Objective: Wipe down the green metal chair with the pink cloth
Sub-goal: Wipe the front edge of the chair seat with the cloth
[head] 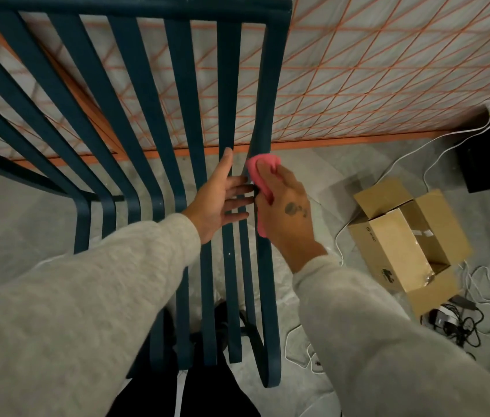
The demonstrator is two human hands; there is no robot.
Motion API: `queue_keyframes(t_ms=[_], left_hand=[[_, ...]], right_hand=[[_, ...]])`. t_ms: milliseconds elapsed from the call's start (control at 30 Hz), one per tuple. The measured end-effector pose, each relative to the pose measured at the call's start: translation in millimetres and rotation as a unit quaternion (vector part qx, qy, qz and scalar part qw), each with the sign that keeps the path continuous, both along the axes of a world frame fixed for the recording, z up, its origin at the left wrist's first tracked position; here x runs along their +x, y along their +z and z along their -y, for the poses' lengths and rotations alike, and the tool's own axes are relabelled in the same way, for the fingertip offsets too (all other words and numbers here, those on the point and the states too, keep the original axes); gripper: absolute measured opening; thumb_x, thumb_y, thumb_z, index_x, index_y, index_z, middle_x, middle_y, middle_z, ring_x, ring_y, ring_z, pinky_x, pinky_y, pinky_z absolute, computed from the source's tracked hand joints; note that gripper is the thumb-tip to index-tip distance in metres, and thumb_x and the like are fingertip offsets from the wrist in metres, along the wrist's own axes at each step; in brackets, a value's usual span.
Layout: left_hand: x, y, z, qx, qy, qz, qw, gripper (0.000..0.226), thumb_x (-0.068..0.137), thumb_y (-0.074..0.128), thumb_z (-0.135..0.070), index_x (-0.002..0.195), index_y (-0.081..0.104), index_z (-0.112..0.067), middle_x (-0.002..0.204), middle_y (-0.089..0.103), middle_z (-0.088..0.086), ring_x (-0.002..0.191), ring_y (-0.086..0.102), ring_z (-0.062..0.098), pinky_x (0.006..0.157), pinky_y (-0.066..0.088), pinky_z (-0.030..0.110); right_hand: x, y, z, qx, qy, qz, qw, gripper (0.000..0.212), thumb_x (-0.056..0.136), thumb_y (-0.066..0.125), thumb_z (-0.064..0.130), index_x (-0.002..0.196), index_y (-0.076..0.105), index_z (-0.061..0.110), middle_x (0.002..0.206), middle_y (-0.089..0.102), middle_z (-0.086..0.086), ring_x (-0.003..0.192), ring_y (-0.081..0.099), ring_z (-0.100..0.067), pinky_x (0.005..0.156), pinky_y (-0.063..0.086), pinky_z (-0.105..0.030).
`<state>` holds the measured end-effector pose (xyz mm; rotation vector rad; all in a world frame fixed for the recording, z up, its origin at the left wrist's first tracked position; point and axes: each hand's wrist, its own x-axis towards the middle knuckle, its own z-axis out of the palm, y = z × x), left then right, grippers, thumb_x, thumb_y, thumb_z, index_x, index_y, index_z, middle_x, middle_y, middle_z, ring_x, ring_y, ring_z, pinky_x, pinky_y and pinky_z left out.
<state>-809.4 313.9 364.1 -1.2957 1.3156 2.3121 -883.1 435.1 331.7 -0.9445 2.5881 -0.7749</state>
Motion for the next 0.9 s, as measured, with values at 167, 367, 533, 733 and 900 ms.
queue_keyframes(t_ms=[167, 367, 533, 733, 900], left_hand=[[3.8, -6.0, 0.3, 0.005, -0.006, -0.018, 1.000, 0.093, 0.081, 0.028, -0.082, 0.143, 0.045, -0.015, 0.145, 0.052, 0.005, 0.125, 0.056, 0.021, 0.110, 0.040, 0.047], [4.3, -10.0, 1.5, 0.009, -0.008, -0.015, 1.000, 0.092, 0.081, 0.029, -0.082, 0.142, 0.047, -0.016, 0.144, 0.054, 0.004, 0.124, 0.057, 0.020, 0.110, 0.040, 0.047], [2.7, -8.5, 0.4, -0.002, -0.020, -0.005, 1.000, 0.089, 0.083, 0.022, -0.082, 0.133, 0.058, -0.019, 0.135, 0.061, 0.000, 0.123, 0.056, 0.018, 0.111, 0.036, 0.045], [4.0, -10.6, -2.0, -0.005, -0.018, 0.000, 1.000, 0.083, 0.087, 0.023, -0.077, 0.129, 0.061, -0.017, 0.135, 0.061, 0.002, 0.122, 0.057, 0.019, 0.110, 0.038, 0.046], [12.1, -18.1, -7.3, 0.017, -0.030, 0.003, 0.999, 0.079, 0.089, 0.029, -0.073, 0.133, 0.056, -0.013, 0.141, 0.056, 0.004, 0.123, 0.057, 0.021, 0.110, 0.040, 0.047]], right_hand=[[55.0, -17.5, -61.4, 0.059, 0.009, 0.010, 0.998, 0.048, 0.096, 0.032, 0.030, 0.136, 0.058, 0.027, 0.134, 0.063, -0.002, 0.085, 0.056, -0.023, 0.077, 0.056, -0.038], [59.0, -20.8, -57.6, 0.017, -0.023, -0.010, 1.000, 0.038, 0.097, 0.044, 0.018, 0.128, 0.066, 0.021, 0.128, 0.068, -0.007, 0.080, 0.049, -0.022, 0.075, 0.053, -0.039], [13.4, -10.4, -12.0, -0.038, -0.021, -0.056, 0.998, 0.032, 0.098, 0.057, 0.009, 0.127, 0.069, 0.015, 0.126, 0.069, -0.010, 0.084, 0.057, -0.030, 0.077, 0.052, -0.036], [24.8, -4.4, -24.5, -0.051, -0.015, -0.021, 0.998, 0.038, 0.094, 0.060, 0.000, 0.128, 0.068, 0.014, 0.129, 0.068, -0.013, 0.093, 0.063, -0.025, 0.090, 0.042, -0.025], [82.0, -14.5, -102.3, -0.021, -0.003, 0.046, 0.999, 0.032, 0.097, 0.058, 0.013, 0.125, 0.064, 0.027, 0.103, 0.072, 0.003, 0.078, 0.063, -0.024, 0.072, 0.060, -0.036]])
